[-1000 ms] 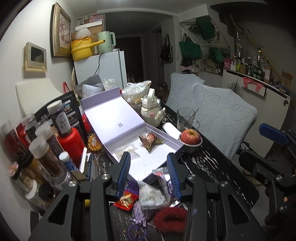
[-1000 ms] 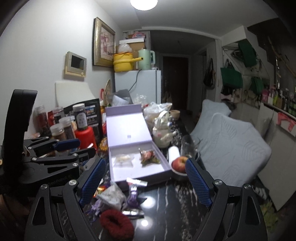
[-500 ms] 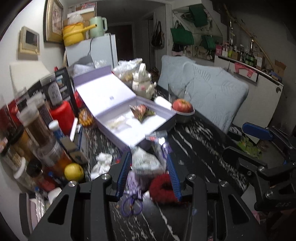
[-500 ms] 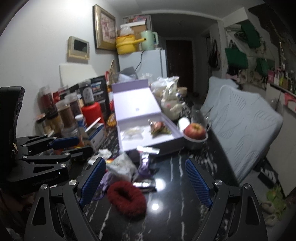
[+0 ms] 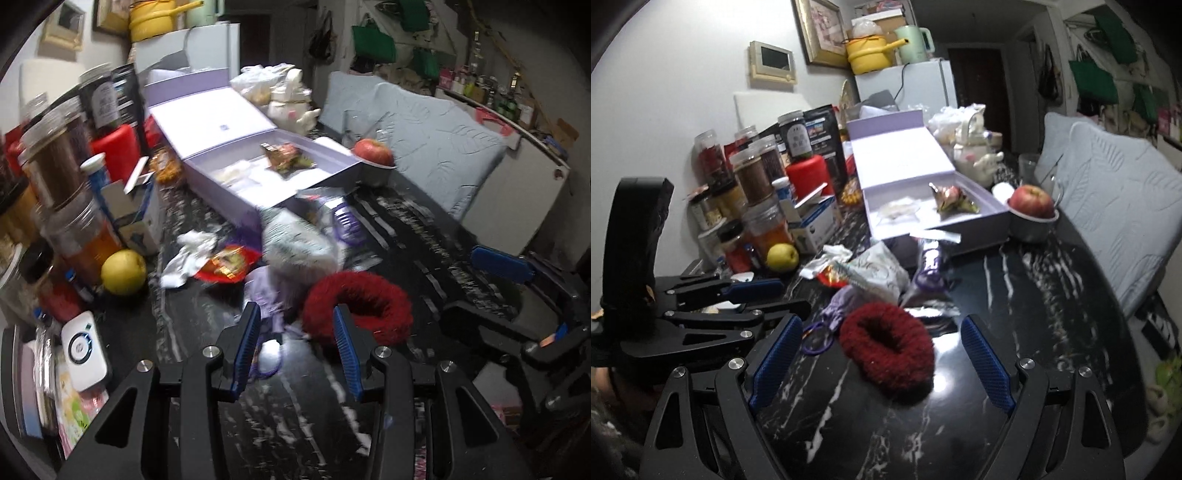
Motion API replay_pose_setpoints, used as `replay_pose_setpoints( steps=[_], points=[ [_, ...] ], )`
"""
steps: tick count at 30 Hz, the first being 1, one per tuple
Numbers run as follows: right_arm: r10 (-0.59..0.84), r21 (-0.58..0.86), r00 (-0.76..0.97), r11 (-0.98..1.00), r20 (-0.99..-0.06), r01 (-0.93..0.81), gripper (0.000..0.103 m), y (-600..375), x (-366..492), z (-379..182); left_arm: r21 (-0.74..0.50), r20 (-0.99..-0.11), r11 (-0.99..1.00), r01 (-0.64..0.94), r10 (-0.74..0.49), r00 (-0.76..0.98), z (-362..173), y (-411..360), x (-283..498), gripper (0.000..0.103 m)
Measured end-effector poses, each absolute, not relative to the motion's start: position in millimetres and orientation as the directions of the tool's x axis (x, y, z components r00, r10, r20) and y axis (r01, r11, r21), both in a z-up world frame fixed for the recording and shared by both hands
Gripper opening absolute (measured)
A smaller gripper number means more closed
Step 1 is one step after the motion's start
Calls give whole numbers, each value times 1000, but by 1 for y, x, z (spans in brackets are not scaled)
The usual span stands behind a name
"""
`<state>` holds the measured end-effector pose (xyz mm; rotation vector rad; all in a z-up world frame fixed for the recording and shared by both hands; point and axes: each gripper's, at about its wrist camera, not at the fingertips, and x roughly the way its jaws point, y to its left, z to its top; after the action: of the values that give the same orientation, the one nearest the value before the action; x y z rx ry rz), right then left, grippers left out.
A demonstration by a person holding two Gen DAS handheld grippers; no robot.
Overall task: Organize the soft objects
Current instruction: 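Grasp the red fuzzy scrunchie with the right gripper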
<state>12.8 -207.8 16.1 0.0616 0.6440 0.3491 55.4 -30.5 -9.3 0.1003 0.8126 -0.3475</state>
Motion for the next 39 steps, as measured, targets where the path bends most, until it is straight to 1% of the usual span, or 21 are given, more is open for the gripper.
replay_pose_setpoints(
  steps=[2,6,10,15,23,24,26,27,31,34,39],
  points=[
    [346,172,735,937,-583,-305,89,-207,15,10,-29,-727,946,323,-242,642,-19,-26,55,41],
    [336,149,727,938,-599,-311,89,-200,22,-5,-58,-745,953,297,-239,623,-34,-17,58,41],
    [321,123,700,940,-638,-318,92,-192,35,-21,-74,-764,961,267,-227,604,-46,-8,62,40],
    [314,125,662,940,-681,-318,96,-187,55,-40,-90,-768,966,241,-221,601,-51,0,67,41],
    [323,110,623,928,-712,-355,96,-173,71,-57,-123,-749,963,239,-248,614,-48,5,74,40],
    [326,109,612,925,-720,-364,95,-171,73,-60,-122,-750,963,240,-247,614,-48,5,75,40],
    [318,97,600,924,-734,-371,79,-168,75,-65,-119,-753,962,245,-248,609,-50,3,78,40],
    [312,89,597,923,-739,-374,68,-167,75,-66,-120,-756,961,249,-251,605,-51,2,80,40],
    [306,86,584,924,-752,-373,46,-172,74,-69,-130,-760,955,268,-270,592,-55,-4,86,41],
    [335,128,562,918,-756,-375,37,-181,72,-65,-123,-761,950,288,-277,586,-57,-11,92,41],
    [359,167,562,917,-745,-363,37,-198,62,-57,-119,-764,938,325,-295,574,-64,-25,104,41]
  ],
)
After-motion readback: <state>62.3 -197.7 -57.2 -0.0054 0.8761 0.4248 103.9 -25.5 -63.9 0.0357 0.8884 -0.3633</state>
